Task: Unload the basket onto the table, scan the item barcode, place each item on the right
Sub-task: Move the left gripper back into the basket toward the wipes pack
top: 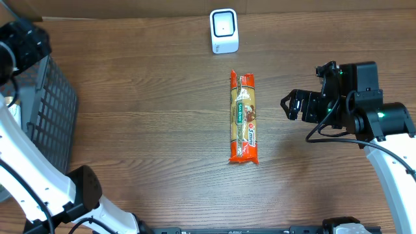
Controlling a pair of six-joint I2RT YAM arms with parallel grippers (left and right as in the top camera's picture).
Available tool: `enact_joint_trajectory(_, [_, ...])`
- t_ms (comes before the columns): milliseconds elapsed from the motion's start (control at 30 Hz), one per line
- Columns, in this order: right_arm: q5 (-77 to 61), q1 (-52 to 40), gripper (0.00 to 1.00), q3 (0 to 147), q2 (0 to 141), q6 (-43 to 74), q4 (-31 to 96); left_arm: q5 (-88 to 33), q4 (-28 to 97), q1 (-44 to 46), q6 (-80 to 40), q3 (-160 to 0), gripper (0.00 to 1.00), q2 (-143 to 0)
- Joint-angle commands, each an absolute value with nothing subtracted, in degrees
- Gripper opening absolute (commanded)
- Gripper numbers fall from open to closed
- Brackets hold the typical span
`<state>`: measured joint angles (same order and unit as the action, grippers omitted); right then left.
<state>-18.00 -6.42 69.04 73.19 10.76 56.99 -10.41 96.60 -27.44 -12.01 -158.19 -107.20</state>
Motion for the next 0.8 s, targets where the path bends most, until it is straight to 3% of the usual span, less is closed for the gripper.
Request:
enact_joint_trajectory(0, [-18.1,-6.7,1.00,70.1,72.8,11.1,56.7,-10.0,96.8,-29.3,-11.7,-154.4,0.73,-106.6])
enact_joint_trajectory(400, [-18.1,-6.7,1.00,70.1,72.8,11.1,56.7,-3.5,96.8,-30.7,-15.8,-145.7,0.69,-106.6])
enact_joint_trajectory(767, [-18.1,-6.7,1.00,70.1,72.8,11.1,56.7,-1.5,96.8,-37.3,-19.4,-145.0,0.70,-106.6])
